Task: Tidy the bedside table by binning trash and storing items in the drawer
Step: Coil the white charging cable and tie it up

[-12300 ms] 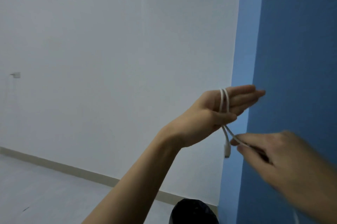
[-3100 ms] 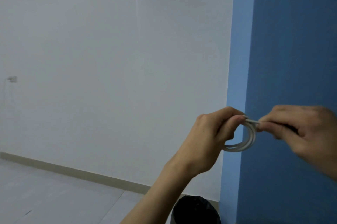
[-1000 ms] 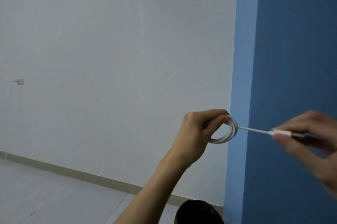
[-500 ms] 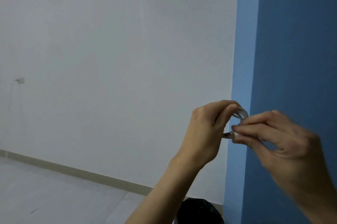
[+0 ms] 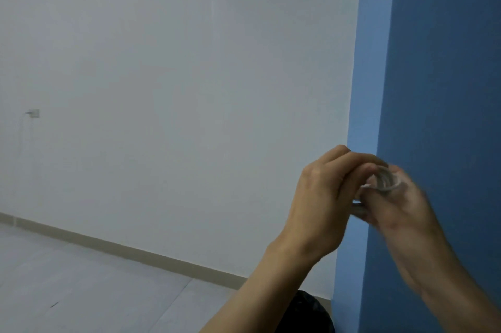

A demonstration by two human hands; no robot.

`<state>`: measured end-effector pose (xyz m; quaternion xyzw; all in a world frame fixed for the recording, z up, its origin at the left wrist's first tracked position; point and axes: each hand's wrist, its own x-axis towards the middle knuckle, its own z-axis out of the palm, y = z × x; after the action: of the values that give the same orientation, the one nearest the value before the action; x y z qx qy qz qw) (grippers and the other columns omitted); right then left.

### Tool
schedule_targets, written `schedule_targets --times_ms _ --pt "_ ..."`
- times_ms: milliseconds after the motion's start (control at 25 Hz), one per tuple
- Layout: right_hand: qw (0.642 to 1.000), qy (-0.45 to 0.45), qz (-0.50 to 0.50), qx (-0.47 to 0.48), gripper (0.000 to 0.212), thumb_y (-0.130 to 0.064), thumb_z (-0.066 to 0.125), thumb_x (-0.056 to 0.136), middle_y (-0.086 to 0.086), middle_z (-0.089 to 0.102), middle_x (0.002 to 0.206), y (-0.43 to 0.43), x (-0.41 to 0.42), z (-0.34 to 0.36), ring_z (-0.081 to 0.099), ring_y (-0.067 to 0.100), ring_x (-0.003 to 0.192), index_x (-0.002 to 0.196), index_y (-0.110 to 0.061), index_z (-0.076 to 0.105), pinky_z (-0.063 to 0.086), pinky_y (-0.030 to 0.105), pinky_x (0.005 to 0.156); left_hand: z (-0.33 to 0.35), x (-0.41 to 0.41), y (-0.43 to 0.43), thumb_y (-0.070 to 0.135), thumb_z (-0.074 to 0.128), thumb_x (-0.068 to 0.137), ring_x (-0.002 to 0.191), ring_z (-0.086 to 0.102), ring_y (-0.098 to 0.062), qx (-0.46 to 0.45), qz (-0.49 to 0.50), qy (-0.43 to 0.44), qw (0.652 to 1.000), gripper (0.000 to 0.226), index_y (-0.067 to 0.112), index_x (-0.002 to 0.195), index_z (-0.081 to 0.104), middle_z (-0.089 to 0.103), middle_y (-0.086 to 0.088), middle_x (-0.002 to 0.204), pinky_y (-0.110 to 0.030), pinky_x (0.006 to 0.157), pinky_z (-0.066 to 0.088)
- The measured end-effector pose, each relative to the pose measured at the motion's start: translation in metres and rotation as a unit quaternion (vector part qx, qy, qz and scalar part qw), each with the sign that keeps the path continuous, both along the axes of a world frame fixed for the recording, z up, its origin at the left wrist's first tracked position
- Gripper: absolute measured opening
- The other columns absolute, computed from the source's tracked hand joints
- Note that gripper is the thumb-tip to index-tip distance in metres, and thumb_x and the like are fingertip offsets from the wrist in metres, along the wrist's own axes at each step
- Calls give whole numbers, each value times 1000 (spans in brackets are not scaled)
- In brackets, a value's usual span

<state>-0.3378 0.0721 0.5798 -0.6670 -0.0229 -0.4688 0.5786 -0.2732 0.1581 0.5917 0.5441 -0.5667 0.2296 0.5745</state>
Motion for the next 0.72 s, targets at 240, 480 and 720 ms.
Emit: schedule_targets --times_ms 240,480,720 --pt "990 15 23 -137 36 -50 63 71 -1 54 51 -2 -19 3 46 2 44 80 -17 72 40 7 48 4 11 7 8 51 93 84 64 -4 -46 -29 74 996 19 7 93 71 70 -1 88 -11 76 46" --pt "898 36 -188 -397 21 -47 56 74 -9 47 62 -13 -39 -3 47 8 52 78 -33 71 33 8 47 -3 26 18 7 57 90 76 62 0 -26 -30 77 996 16 4 87 73 69 4 80 -11 73 45" --pt "968 119 -18 -222 61 -84 57 46 1 66 62 0 -47 7 57 9 45 77 -33 68 45 16 43 -4 21 15 7 58 90 70 57 -6 -18 -29 69 997 16 4 89 73 67 -3 76 -13 67 41"
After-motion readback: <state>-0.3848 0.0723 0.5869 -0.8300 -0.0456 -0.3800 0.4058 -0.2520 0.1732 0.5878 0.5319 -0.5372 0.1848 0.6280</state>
